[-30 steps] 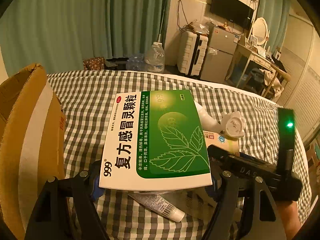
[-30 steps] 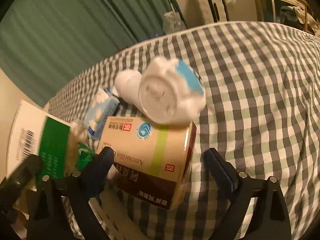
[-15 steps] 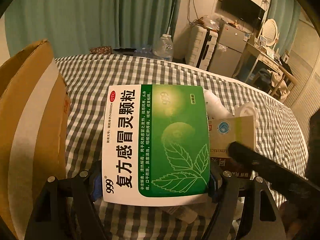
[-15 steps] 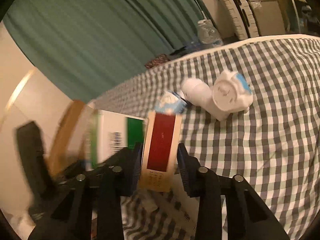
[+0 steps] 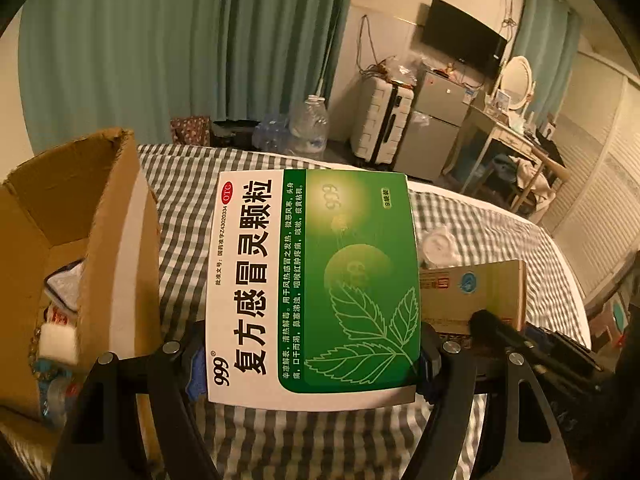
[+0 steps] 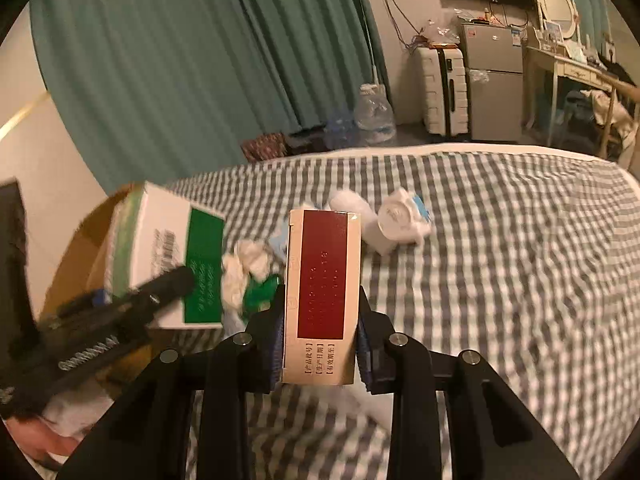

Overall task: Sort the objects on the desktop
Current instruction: 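Carry both medicine boxes to the cardboard box and open both tools inside, then move both tools back over the bed and grasp the white tube with the right tool, then grasp the white lace cloth with the left tool while the right holds the tube, then carry the cloth and white tube to the box and release both inside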

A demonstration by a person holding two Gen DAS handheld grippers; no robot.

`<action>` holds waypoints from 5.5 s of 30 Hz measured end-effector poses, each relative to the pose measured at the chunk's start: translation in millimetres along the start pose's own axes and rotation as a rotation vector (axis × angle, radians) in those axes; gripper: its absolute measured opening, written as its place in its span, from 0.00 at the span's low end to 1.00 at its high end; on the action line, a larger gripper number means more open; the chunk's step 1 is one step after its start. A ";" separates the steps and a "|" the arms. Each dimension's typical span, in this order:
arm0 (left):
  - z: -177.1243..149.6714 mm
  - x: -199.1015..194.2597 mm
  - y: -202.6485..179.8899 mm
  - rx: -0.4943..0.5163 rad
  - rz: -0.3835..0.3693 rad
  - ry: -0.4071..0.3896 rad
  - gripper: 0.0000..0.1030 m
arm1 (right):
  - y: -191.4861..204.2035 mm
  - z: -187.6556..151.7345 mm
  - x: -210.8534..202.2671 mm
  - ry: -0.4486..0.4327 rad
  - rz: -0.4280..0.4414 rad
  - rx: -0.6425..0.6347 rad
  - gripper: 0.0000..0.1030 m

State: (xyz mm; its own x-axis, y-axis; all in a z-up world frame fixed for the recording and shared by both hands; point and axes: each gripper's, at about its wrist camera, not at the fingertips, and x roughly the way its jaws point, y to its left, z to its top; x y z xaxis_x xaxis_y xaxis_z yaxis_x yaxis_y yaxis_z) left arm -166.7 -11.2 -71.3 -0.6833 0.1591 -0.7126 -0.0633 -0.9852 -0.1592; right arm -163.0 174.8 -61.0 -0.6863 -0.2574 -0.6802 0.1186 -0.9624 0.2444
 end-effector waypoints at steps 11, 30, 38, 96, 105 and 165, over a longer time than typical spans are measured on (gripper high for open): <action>19.8 -86.8 32.2 -0.016 -0.030 -0.033 0.75 | 75.1 -13.5 -93.4 -0.098 0.001 -0.049 0.28; 42.3 -174.4 180.8 0.024 0.062 -0.071 0.75 | 291.4 18.1 -80.2 -0.067 0.148 -0.190 0.29; 37.2 -127.1 218.6 0.025 0.129 -0.028 0.75 | 328.7 8.5 -6.3 0.048 0.078 -0.258 0.29; 38.0 52.6 -2.3 -0.054 0.062 0.185 1.00 | -4.8 -24.8 25.5 0.028 0.013 0.093 0.81; 35.5 121.5 -3.1 -0.005 0.156 0.270 1.00 | -6.5 -25.0 94.8 0.205 0.072 0.034 0.55; -36.4 42.6 4.5 0.021 0.051 0.130 0.14 | -61.8 -27.1 84.4 0.221 -0.034 0.127 0.33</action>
State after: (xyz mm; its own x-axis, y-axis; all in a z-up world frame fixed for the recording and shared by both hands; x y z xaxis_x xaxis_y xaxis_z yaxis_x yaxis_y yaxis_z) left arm -169.6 -6.6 -127.3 -0.5858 0.1144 -0.8023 -0.0470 -0.9931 -0.1073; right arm -208.8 210.2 -152.3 -0.5130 -0.2516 -0.8207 -0.0027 -0.9556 0.2946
